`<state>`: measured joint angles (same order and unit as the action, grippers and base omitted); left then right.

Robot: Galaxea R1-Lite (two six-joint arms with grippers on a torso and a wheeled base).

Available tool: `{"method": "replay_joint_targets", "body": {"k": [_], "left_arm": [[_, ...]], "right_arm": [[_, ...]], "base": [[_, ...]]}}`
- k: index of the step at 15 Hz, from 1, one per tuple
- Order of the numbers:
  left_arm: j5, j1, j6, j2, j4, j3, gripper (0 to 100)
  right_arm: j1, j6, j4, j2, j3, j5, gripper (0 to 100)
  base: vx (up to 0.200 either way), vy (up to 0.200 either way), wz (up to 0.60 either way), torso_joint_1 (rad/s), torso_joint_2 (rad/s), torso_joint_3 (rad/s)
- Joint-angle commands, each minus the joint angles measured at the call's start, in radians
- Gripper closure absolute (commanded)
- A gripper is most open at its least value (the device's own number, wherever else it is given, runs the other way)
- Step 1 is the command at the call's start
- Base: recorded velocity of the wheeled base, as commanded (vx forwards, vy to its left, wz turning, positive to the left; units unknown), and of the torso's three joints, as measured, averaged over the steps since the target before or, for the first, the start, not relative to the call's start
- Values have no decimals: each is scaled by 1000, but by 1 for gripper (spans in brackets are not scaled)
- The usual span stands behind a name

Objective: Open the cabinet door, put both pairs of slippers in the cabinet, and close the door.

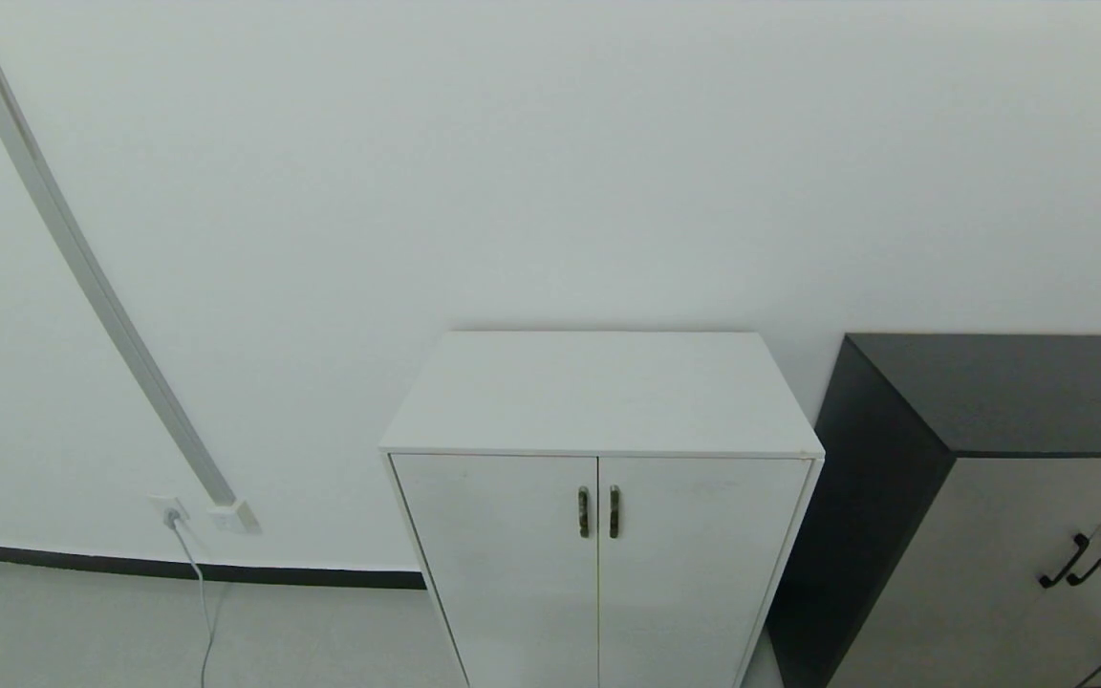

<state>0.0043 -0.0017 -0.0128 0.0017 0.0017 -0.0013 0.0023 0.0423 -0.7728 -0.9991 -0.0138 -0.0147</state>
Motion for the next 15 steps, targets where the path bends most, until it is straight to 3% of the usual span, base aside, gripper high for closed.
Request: {"method": "replay_joint_targets", "body": {"k": [1, 6, 15], "left_arm": [[0, 0, -1, 1, 0, 0, 100], [0, 0, 2, 1, 0, 0, 100], [0, 0, 0, 0, 0, 1, 100]], "right_arm": [[-2, -1, 110, 169, -9, -21, 100], [4, -1, 368, 355, -11, -41, 100], [31, -2, 710, 688, 2, -114, 100]], "base": [[0, 0, 0, 0, 0, 0], [0, 0, 0, 0, 0, 0], [0, 0, 0, 0, 0, 0]]}}
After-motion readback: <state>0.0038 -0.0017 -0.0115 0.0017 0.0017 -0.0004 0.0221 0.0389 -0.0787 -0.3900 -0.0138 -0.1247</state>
